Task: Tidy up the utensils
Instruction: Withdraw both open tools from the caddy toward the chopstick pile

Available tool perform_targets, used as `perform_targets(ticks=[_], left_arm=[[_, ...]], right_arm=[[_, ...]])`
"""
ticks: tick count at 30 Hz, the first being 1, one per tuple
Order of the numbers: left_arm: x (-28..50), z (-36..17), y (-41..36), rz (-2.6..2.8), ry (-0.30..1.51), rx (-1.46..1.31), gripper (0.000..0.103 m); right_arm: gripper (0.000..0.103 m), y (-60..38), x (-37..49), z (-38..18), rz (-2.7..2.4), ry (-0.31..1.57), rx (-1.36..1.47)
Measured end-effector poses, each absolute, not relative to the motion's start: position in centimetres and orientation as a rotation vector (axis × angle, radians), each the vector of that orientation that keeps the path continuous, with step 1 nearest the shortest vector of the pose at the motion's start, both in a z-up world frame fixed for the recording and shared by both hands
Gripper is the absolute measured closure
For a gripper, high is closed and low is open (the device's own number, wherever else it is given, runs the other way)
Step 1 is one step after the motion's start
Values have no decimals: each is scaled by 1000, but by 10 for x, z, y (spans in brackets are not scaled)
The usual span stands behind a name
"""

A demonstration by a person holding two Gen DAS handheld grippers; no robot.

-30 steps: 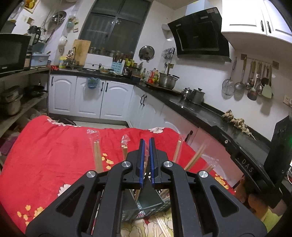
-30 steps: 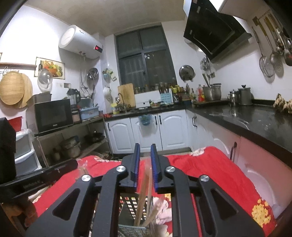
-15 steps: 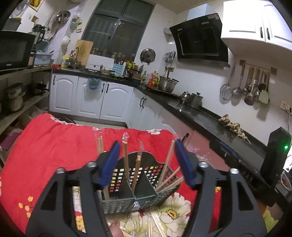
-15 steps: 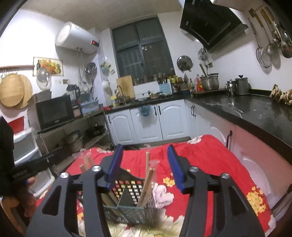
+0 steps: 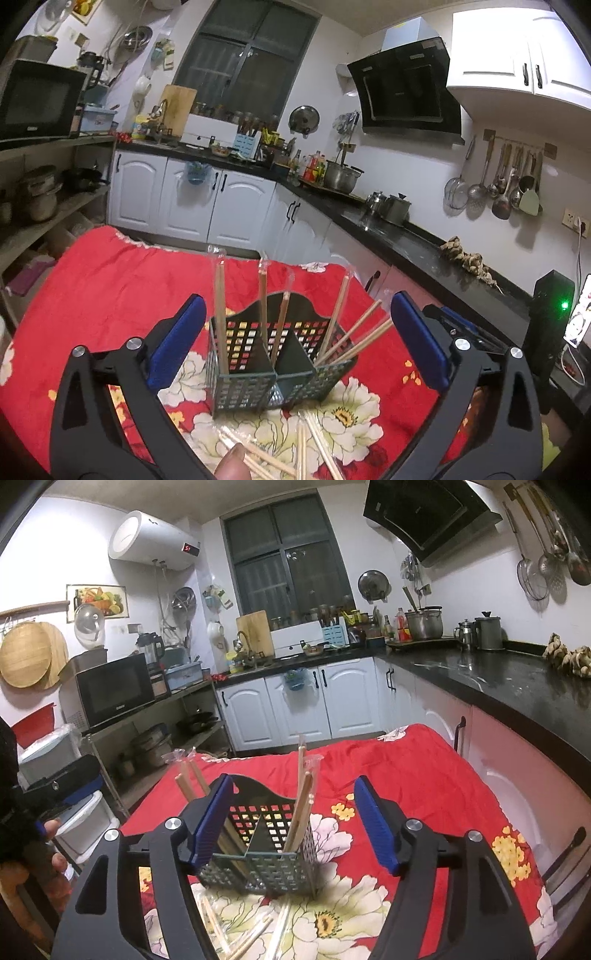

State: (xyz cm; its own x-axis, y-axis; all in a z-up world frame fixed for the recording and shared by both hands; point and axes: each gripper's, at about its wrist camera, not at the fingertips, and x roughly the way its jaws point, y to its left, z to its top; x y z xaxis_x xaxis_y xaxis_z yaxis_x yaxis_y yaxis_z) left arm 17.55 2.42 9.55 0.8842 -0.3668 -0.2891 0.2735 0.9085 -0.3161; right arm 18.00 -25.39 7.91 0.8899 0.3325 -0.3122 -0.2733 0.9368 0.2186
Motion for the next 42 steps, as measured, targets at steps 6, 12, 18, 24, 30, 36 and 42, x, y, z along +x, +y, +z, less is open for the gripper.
perform_targets(ticks=[6, 12, 18, 24, 30, 36, 42], left_arm=[[169, 79, 28, -323, 395, -275, 11], [162, 66, 36, -302, 427, -279, 11], [162, 53, 42, -279, 471, -287, 11], [162, 39, 46, -256, 516, -287, 11], [160, 25, 47, -231, 550, -270, 11], [162, 5, 53, -203, 612, -261, 11], [165, -16, 64, -169, 678, -267, 11]], right_arm=[[33, -255, 171, 74, 318, 375, 150], [33, -254, 168, 64, 318, 413, 136], [33, -249, 166, 52, 333, 453, 119], [33, -239, 163, 38, 354, 500, 96], [33, -224, 161, 29, 391, 530, 62], [38, -205, 161, 14, 434, 588, 23], [51, -191, 165, -5, 467, 654, -2]])
